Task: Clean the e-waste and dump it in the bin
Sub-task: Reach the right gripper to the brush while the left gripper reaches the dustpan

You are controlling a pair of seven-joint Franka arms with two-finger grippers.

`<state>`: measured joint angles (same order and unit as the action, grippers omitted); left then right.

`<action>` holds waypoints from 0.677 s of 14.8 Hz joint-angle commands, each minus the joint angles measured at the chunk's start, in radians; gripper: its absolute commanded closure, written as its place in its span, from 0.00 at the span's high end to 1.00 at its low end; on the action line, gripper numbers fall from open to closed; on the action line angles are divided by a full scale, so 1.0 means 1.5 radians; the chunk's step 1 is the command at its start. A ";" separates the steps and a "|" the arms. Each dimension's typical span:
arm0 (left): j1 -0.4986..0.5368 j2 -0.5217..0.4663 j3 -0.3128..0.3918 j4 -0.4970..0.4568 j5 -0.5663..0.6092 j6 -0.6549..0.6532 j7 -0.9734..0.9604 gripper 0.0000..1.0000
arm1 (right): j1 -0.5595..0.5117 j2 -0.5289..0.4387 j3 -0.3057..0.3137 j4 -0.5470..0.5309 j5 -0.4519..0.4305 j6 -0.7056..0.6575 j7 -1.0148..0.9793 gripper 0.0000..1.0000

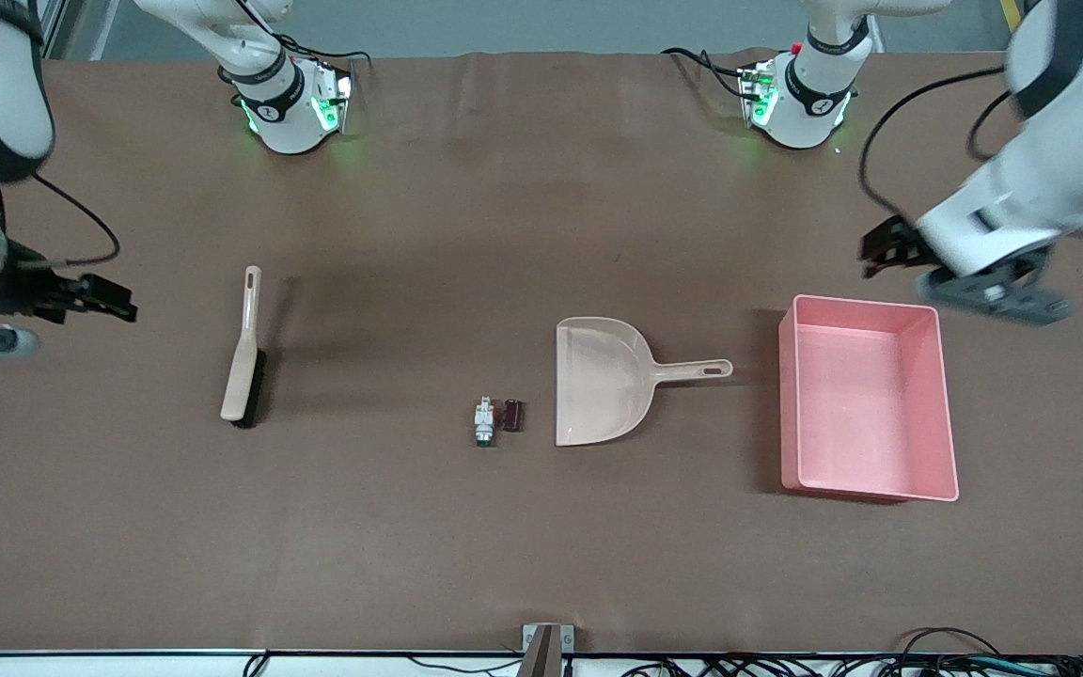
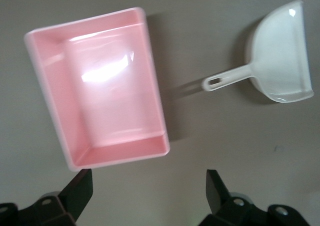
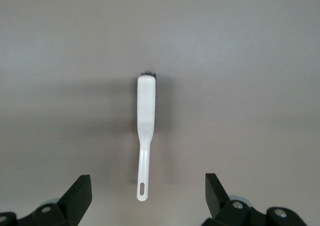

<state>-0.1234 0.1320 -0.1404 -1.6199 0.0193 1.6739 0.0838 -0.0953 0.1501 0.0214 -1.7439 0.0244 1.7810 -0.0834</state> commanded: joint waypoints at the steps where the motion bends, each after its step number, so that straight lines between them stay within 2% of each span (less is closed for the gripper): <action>1: -0.022 0.078 -0.043 0.017 0.024 0.025 0.051 1.00 | -0.003 0.027 0.009 -0.033 0.037 0.048 -0.009 1.00; 3: -0.044 0.121 -0.070 0.016 0.061 0.055 0.079 1.00 | 0.004 0.026 0.009 -0.103 0.039 0.136 -0.001 1.00; 6: -0.085 0.170 -0.084 0.018 0.119 0.097 0.120 1.00 | 0.006 0.028 0.010 -0.219 0.039 0.293 -0.001 1.00; 10: -0.122 0.237 -0.088 0.019 0.157 0.171 0.195 0.97 | 0.033 0.066 0.009 -0.300 0.039 0.441 0.021 1.00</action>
<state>-0.2956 0.4346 -0.2700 -1.6185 0.2170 1.8918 0.2993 -0.0649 0.2463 0.0331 -2.1311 0.0730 2.3600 -0.0753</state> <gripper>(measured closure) 0.009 0.000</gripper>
